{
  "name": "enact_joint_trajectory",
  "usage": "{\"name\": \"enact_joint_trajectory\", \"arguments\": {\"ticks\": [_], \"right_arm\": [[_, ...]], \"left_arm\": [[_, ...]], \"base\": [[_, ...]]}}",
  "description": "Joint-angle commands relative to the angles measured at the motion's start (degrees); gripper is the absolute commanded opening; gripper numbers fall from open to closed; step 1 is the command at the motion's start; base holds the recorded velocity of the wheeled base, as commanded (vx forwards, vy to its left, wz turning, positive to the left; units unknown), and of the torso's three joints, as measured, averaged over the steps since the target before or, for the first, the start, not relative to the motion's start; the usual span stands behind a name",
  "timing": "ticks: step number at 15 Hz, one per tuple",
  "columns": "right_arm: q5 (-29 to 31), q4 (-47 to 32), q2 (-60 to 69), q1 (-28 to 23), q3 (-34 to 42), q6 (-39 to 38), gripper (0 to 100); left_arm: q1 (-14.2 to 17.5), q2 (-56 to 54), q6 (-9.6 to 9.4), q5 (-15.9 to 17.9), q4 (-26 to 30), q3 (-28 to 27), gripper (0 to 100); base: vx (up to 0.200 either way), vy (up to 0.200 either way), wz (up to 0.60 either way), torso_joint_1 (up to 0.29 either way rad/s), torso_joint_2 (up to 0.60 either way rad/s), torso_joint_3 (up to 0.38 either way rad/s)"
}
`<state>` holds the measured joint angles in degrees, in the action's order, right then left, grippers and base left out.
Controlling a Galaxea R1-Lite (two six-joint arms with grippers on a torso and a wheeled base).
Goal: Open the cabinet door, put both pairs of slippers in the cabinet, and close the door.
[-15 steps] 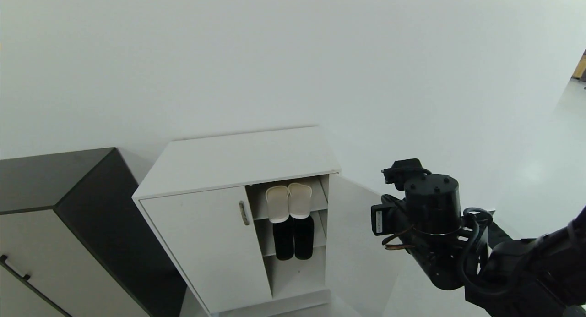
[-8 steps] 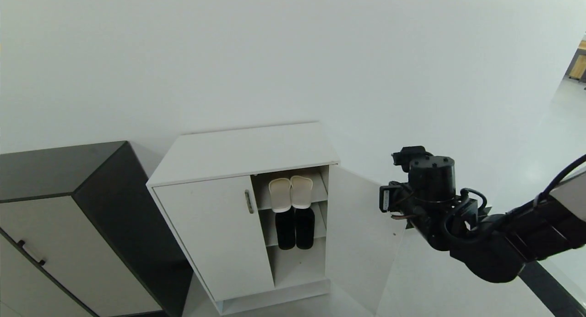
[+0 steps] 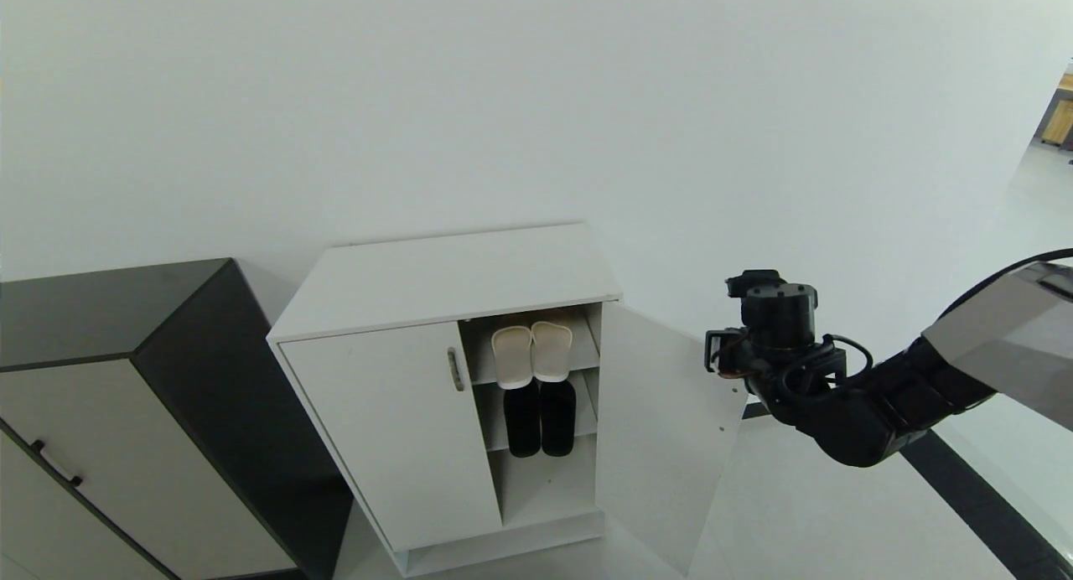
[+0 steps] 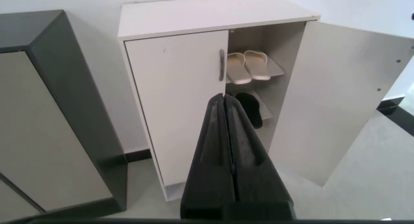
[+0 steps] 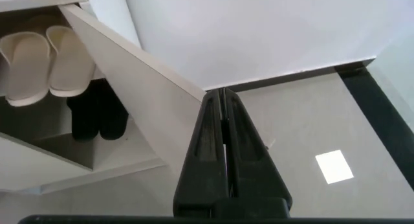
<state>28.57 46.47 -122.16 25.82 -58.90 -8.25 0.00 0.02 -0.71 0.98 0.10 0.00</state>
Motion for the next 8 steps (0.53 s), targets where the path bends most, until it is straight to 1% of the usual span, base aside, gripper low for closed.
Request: {"name": "enact_joint_trajectory", "arguments": {"ticks": [1, 8], "right_arm": [[-0.10, 0.02, -2.64, -0.86, -1.12, -0.01, 0], [-0.10, 0.02, -5.28, -1.83, -1.92, -0.01, 0]], "left_arm": [[0.00, 0.06, 0.00, -0.01, -0.01, 0.00, 0], [0.00, -0.02, 0.00, -0.01, -0.01, 0.00, 0]], "base": [[0.000, 0.000, 0.00, 0.000, 0.00, 0.000], [0.000, 0.000, 0.00, 0.000, 0.00, 0.000]]}}
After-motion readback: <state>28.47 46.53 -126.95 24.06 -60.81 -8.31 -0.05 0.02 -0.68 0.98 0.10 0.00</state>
